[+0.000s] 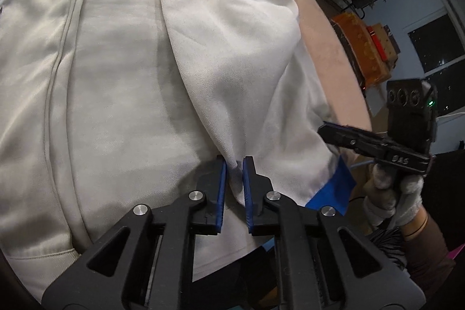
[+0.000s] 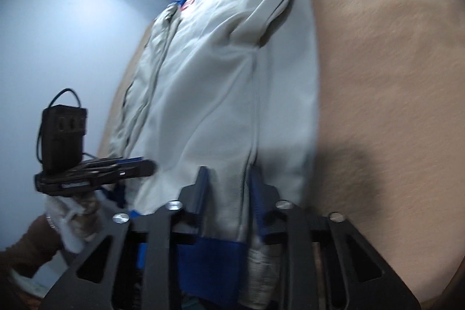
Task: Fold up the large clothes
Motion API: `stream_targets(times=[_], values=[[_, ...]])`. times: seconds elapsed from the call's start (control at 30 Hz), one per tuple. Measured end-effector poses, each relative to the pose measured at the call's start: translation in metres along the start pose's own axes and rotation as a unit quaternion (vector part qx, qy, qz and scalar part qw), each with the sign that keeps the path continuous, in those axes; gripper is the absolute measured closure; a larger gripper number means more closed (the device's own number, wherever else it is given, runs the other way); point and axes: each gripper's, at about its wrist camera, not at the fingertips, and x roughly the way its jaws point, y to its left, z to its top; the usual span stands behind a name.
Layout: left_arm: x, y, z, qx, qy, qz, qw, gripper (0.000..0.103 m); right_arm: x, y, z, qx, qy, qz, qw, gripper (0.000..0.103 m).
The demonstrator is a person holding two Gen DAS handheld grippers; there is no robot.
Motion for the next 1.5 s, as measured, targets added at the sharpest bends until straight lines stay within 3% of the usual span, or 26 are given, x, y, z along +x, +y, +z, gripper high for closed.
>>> stream_targets(times=[0.13, 0.3, 0.43, 0.53, 0.6, 0.73, 0.8, 0.87, 0.93, 1.13, 1.27, 1.33, 1.4, 1.47, 1.5], values=[[-0.005, -0.001, -0.003, 0.006, -0.002, 0.001, 1.0, 0.094, -0.013, 0.009, 0.013, -0.023, -0.018, -0.016, 0.999, 0.079], [-0.002, -0.003, -0.001, 0.008, -0.002, 0.007, 0.9999, 0.095, -0.033, -0.008, 0.056, 0.03, -0.086, 0.008, 0.996, 0.075], [-0.001, -0.005, 0.002, 0.012, -0.002, 0.009, 0.9999, 0.095, -0.028, -0.026, 0.092, 0.067, -0.107, 0.018, 0.992, 0.075], [-0.007, -0.007, 0.002, 0.019, -0.009, 0.029, 0.9994, 0.095, -0.015, -0.034, 0.115, 0.082, -0.112, 0.016, 0.99, 0.065], [-0.016, -0.012, 0.001, 0.027, -0.023, 0.05, 0.9981, 0.087, -0.004, -0.035, 0.128, 0.082, -0.109, 0.004, 0.991, 0.064], [-0.054, -0.048, -0.009, 0.094, -0.095, 0.08, 0.9878, 0.074, 0.006, -0.037, 0.144, 0.071, -0.108, -0.015, 0.992, 0.064], [-0.061, -0.072, -0.018, 0.129, -0.108, 0.064, 0.9836, 0.054, 0.007, -0.04, 0.15, 0.069, -0.108, -0.016, 0.992, 0.064], [-0.055, -0.094, -0.028, 0.158, -0.1, 0.041, 0.9815, 0.045, 0.004, -0.047, 0.152, 0.073, -0.104, -0.012, 0.992, 0.064], [-0.038, -0.117, -0.039, 0.197, -0.075, 0.025, 0.9773, 0.044, 0.0, -0.052, 0.153, 0.074, -0.108, -0.017, 0.991, 0.064], [0.021, -0.156, -0.076, 0.29, -0.006, 0.045, 0.9559, 0.044, -0.012, -0.066, 0.159, 0.078, -0.118, -0.02, 0.99, 0.064], [0.044, -0.161, -0.081, 0.31, -0.005, 0.075, 0.9479, 0.044, -0.006, -0.07, 0.166, 0.077, -0.113, -0.023, 0.99, 0.064], [0.047, -0.155, -0.08, 0.311, -0.01, 0.08, 0.9471, 0.063, -0.001, -0.07, 0.168, 0.077, -0.109, -0.017, 0.991, 0.064], [0.047, -0.148, -0.075, 0.3, -0.012, 0.075, 0.9509, 0.099, 0.003, -0.067, 0.17, 0.069, -0.103, -0.011, 0.992, 0.064], [0.048, -0.138, -0.065, 0.272, -0.006, 0.044, 0.9612, 0.101, 0.007, -0.062, 0.172, 0.058, -0.099, -0.014, 0.993, 0.067], [0.045, -0.135, -0.064, 0.265, -0.008, 0.032, 0.9637, 0.103, 0.009, -0.059, 0.175, 0.05, -0.099, -0.018, 0.994, 0.075]])
